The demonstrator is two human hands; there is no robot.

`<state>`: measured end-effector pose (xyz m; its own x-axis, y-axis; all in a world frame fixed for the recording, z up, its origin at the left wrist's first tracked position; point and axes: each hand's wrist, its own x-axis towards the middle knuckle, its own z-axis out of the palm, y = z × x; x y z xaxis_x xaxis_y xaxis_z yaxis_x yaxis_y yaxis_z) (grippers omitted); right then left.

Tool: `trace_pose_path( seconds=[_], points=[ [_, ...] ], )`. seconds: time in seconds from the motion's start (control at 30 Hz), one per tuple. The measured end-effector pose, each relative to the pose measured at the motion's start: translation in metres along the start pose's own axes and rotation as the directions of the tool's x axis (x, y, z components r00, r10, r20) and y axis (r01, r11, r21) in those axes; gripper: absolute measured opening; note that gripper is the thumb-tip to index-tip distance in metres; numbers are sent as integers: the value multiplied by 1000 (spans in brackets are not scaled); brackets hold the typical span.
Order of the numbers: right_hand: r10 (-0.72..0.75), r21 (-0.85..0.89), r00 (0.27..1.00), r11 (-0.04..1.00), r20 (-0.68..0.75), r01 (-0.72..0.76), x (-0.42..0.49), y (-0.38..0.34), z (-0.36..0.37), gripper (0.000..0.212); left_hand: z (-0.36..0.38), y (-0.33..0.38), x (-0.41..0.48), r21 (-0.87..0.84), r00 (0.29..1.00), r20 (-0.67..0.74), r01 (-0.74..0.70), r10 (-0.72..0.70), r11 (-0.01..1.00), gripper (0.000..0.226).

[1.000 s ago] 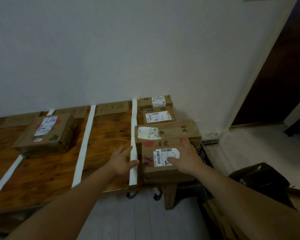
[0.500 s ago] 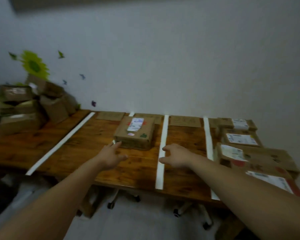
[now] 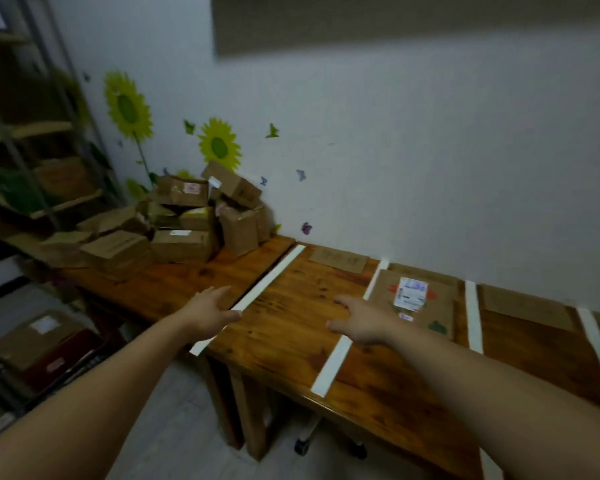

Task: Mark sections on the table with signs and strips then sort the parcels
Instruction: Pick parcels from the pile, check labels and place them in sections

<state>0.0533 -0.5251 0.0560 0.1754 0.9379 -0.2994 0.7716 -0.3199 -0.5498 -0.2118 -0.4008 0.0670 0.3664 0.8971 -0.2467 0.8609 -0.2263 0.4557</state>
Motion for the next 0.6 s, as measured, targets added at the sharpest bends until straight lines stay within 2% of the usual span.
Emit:
trace_pose_path(
  seconds=[0.3,0.6],
  points=[
    [-160,34,987,986,-1,160,195,-92,7,74,-87,-64,123,-42,990,-89,107,-110,993,71],
    [-257,-51,966,965,-17,256,351,-203,-5,74,-177,-130,235,-31,972,-166,162,-165,986,75]
  ],
)
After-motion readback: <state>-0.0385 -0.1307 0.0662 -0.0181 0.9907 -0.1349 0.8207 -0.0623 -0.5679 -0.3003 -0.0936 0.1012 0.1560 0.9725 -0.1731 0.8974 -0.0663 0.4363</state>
